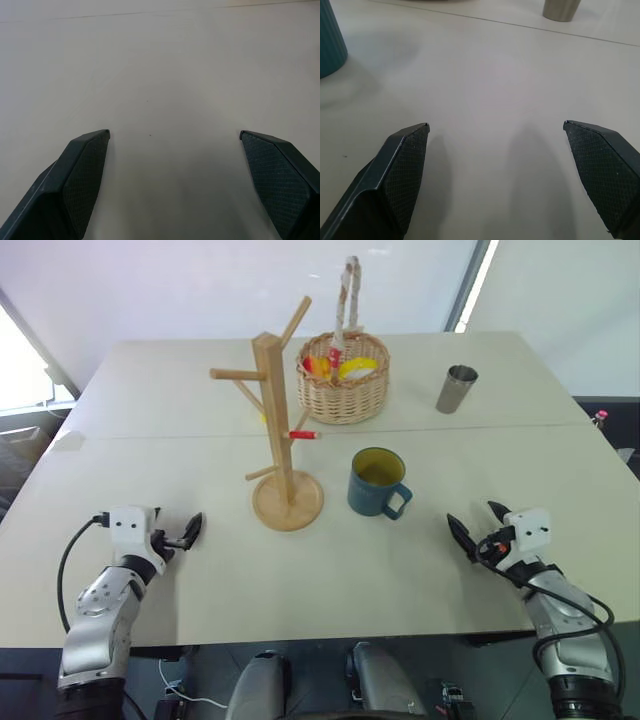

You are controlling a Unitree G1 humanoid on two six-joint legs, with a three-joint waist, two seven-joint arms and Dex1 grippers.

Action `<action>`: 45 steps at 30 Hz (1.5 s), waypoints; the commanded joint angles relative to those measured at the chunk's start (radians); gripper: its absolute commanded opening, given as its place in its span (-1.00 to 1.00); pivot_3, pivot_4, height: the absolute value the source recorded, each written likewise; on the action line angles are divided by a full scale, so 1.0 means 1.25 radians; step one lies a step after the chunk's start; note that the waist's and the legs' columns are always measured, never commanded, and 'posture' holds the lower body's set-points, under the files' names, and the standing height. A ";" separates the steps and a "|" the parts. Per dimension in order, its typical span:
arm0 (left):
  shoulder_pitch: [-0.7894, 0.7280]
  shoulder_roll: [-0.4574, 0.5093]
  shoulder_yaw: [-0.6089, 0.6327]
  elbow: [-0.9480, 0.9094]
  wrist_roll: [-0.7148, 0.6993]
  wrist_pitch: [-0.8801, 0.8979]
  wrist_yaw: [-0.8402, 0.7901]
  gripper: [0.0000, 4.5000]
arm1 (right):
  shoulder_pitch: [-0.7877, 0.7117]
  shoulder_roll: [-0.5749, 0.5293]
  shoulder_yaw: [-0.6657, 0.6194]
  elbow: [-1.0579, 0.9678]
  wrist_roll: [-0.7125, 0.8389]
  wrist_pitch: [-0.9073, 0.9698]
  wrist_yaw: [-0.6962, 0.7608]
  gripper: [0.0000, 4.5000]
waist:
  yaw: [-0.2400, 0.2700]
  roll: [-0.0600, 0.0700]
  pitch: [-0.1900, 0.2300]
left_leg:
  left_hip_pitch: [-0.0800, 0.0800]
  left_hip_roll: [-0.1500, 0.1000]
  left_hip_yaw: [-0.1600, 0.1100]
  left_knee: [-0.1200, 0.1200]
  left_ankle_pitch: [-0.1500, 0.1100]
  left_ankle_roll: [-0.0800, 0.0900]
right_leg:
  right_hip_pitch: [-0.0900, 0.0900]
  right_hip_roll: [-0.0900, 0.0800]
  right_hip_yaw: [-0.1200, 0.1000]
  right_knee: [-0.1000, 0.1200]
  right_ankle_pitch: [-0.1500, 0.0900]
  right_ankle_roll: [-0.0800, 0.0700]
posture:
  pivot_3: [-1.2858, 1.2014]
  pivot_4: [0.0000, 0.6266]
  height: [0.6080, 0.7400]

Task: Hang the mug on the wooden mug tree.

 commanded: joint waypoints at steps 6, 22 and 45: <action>0.014 -0.004 0.016 -0.026 -0.020 -0.008 -0.009 1.00 | -0.012 -0.011 -0.023 -0.007 0.011 -0.008 0.011 0.98 | 0.000 0.000 0.000 | 0.000 0.000 0.000 0.000 0.000 0.000 | 0.000 0.000 0.000 0.000 0.000 0.000 | 0.03 -0.52 1.00; 0.132 0.027 -0.044 -0.160 -0.067 -0.089 -0.206 1.00 | 0.133 0.056 0.024 -0.229 0.028 0.033 0.005 0.98 | 0.000 0.000 0.000 | -0.001 0.000 0.000 0.000 0.000 0.000 | 0.000 -0.001 0.000 -0.001 0.000 0.000 | 0.03 -0.52 1.00; 0.064 0.080 -0.303 -0.292 -0.031 -0.108 -0.370 1.00 | 0.064 0.215 0.179 -0.332 -0.166 0.098 -0.249 0.98 | 0.000 0.001 0.000 | -0.001 0.000 0.000 0.000 0.000 0.000 | -0.001 0.000 0.000 -0.001 0.000 -0.001 | 0.03 -0.52 1.00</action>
